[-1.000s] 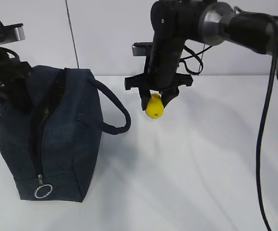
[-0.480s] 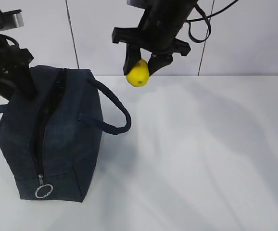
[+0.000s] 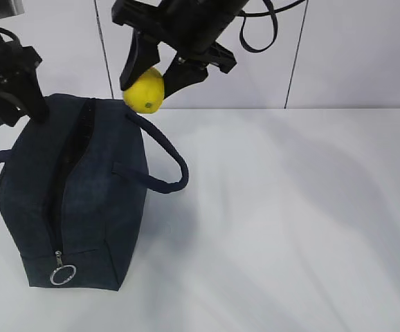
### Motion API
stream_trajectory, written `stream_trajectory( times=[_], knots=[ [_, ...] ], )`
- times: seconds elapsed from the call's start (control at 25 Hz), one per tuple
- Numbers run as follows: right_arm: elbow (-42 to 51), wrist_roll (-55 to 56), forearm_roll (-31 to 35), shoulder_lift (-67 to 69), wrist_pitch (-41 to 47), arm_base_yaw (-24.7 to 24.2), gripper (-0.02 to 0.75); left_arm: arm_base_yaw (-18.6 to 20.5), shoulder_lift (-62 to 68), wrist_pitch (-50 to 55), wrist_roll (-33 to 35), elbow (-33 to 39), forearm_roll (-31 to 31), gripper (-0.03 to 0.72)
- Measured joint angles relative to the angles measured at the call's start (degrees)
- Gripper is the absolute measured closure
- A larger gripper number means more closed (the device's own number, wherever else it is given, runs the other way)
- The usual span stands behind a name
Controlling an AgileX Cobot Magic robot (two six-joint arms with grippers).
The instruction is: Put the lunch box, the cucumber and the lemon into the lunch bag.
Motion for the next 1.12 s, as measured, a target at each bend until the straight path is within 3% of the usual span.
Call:
stream_trajectory(
  times=[0.36, 0.84, 1.12],
  knots=[
    [0.0, -0.3, 1.8, 0.7, 0.1, 4.2, 0.384, 7.2, 0.0, 0.0, -1.2, 0.0, 1.5, 0.296],
    [0.0, -0.2, 10.1, 6.4, -9.1, 5.9, 0.384, 7.4, 0.0, 0.0, -1.4, 0.0, 1.5, 0.298],
    [0.0, -0.1, 11.2, 8.5, -10.3, 6.0, 0.371, 7.4, 0.0, 0.0, -1.4, 0.0, 1.4, 0.298]
  ],
)
